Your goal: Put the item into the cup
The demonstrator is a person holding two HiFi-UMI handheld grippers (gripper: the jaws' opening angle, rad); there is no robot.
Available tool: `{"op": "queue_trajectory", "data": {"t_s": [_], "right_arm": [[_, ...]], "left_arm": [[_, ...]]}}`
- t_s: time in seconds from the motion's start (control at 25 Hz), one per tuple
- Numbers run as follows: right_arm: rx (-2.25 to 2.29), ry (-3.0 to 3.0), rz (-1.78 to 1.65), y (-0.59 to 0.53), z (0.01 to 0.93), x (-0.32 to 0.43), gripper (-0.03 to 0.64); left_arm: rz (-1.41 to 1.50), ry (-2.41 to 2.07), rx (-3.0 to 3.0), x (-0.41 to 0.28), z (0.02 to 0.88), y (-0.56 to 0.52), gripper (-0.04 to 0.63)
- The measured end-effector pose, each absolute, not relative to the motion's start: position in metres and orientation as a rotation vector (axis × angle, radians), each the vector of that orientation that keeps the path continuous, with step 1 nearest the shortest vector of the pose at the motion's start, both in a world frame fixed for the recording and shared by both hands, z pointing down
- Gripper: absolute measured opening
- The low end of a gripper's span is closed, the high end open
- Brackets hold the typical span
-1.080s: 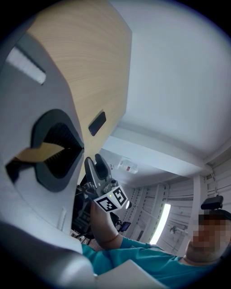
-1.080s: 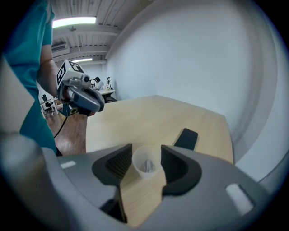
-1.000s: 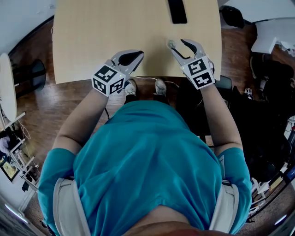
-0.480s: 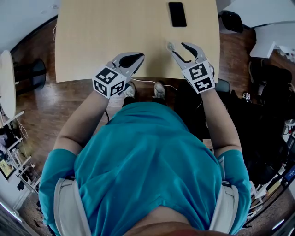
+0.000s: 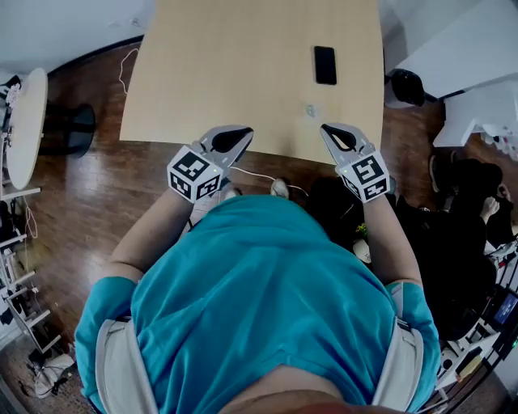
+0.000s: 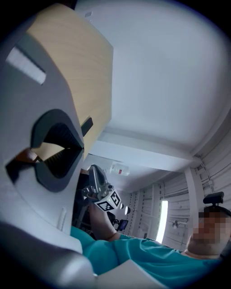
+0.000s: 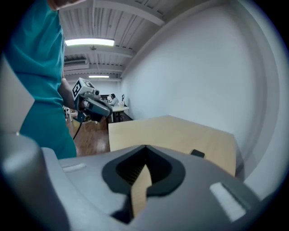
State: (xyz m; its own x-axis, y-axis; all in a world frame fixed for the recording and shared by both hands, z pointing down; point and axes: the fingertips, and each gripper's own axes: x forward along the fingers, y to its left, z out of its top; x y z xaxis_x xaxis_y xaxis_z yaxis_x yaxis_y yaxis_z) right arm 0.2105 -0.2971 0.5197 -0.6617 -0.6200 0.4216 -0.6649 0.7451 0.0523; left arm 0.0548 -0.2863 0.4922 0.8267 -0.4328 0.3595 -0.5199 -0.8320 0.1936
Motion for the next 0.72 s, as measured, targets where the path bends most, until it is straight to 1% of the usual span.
{"op": "queue_trajectory", "data": {"t_s": [0.24, 0.6, 0.72], "right_arm": [[0.92, -2.566, 0.171, -0.261, 0.507, 0.169, 0.002], [1.097, -2.576, 0.266, -0.197, 0.463, 0.093, 0.002], [1.106, -2.563, 0.263, -0.167, 0.453, 0.076, 0.002]], "left_arm": [[0.349, -0.786, 2.766, 0.002, 0.47, -0.257, 0.003], [0.37, -0.721, 2.843, -0.119, 0.453, -0.172, 0.003], [0.352, -0.735, 2.836, -0.149, 0.445, -0.151, 0.003]]}}
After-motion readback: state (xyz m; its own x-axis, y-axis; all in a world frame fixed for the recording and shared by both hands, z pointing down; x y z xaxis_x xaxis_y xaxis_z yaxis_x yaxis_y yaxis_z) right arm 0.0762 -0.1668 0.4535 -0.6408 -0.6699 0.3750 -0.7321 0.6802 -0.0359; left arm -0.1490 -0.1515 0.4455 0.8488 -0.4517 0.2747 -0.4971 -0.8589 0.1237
